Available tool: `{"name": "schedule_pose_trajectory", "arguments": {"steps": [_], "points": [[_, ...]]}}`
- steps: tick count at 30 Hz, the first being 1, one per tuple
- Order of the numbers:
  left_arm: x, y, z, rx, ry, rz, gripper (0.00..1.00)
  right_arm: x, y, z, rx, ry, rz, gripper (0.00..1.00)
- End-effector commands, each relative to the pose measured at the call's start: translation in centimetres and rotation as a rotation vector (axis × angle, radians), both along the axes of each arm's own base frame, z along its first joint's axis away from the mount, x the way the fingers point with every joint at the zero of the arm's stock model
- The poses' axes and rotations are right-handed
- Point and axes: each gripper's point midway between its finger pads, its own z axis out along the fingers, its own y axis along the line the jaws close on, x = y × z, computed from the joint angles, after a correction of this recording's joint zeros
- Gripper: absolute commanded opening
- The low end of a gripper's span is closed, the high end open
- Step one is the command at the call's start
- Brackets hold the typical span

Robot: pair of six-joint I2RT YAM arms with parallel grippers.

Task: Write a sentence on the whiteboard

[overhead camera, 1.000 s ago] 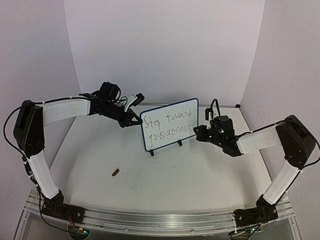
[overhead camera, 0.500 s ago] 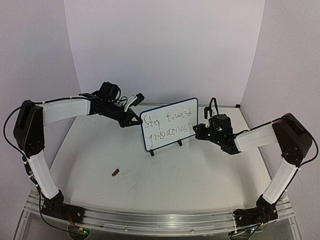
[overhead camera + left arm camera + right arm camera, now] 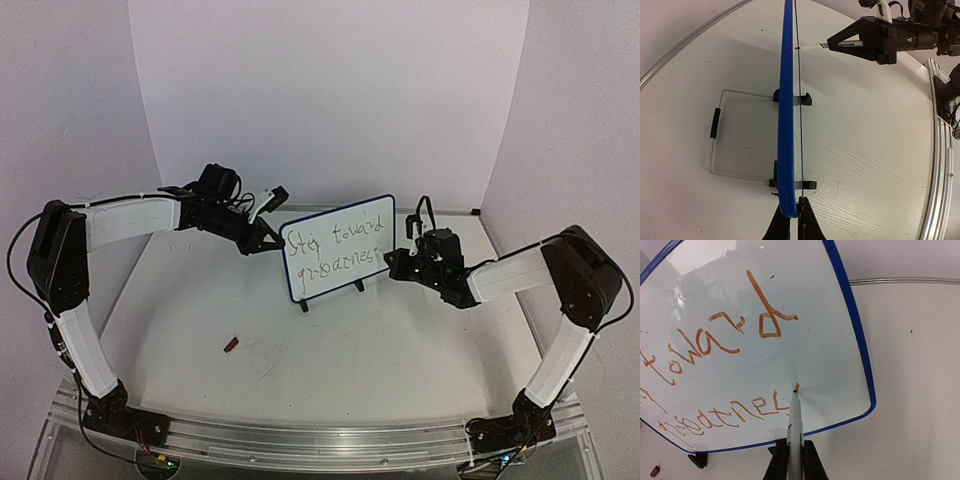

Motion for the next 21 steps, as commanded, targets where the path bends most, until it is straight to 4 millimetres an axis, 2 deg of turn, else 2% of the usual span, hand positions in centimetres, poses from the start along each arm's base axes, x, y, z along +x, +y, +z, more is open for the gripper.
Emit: {"name": "schedule_pose_trajectory", "arguments": {"steps": [1, 11, 21], "points": [[-0.5, 1.4, -4.7, 0.149, 0.068, 0.017, 0.00, 0.5, 0.0, 0.2, -0.003, -0.019, -0.006, 0.00], [-0.5, 1.4, -4.8, 0.150, 0.068, 0.018, 0.00, 0.9, -0.3, -0.6, -0.013, 0.000, -0.034, 0.00], [-0.5, 1.5, -4.8, 0.152, 0.069, 0.020, 0.00, 1.0, -1.3, -0.5, -0.019, -0.005, -0.086, 0.00]]}}
